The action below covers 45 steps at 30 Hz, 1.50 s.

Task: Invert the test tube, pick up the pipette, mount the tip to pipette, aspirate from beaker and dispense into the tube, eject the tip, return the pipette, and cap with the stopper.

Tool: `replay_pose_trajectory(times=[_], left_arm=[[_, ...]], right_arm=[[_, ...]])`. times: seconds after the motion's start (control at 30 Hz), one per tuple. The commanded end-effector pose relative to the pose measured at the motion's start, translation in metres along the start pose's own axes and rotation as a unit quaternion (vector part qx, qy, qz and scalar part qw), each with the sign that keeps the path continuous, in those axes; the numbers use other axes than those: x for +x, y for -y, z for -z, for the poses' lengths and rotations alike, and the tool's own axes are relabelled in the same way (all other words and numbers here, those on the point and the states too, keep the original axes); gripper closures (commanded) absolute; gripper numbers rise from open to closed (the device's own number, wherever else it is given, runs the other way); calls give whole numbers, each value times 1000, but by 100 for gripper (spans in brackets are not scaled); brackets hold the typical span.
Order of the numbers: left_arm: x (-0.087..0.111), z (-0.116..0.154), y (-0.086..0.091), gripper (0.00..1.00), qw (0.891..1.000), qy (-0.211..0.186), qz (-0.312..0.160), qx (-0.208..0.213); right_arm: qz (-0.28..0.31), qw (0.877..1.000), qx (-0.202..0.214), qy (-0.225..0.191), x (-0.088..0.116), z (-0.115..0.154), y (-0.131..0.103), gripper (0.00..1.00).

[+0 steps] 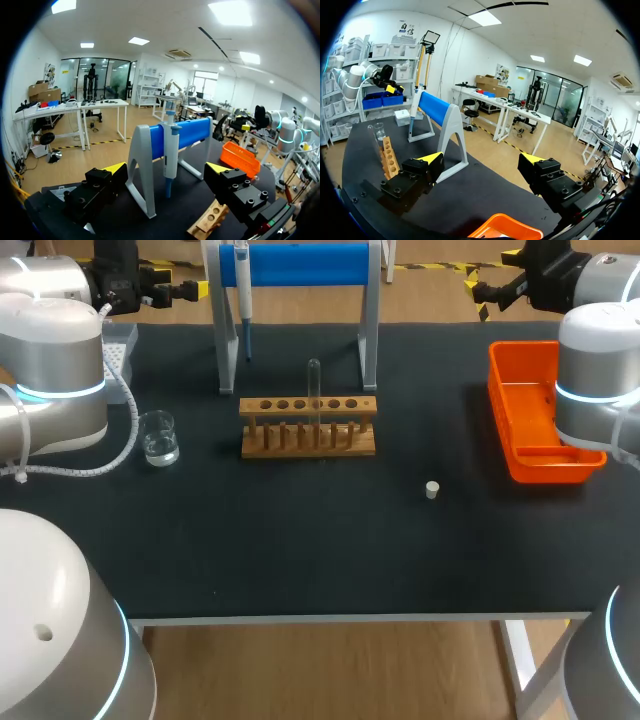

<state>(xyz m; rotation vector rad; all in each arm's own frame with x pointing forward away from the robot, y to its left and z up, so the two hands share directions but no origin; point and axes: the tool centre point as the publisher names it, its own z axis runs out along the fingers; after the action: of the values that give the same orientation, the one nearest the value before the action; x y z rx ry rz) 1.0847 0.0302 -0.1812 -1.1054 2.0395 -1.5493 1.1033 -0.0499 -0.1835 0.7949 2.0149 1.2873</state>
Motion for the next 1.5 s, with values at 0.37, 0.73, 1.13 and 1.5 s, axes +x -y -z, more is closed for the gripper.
replay_pose_trajectory(times=[0.37,0.73,1.13,1.5], left_arm=[[1,0,-1,0,1000,2,0,2],[1,0,-1,0,1000,2,0,2],[1,0,-1,0,1000,2,0,2],[1,0,-1,0,1000,2,0,2]], right_arm=[[0,1000,-1,0,0,0,0,0],[-4,998,-27,-54,36,32,-1,0],[-12,988,-46,-146,121,90,33,0],[-27,971,-97,-215,189,110,67,0]])
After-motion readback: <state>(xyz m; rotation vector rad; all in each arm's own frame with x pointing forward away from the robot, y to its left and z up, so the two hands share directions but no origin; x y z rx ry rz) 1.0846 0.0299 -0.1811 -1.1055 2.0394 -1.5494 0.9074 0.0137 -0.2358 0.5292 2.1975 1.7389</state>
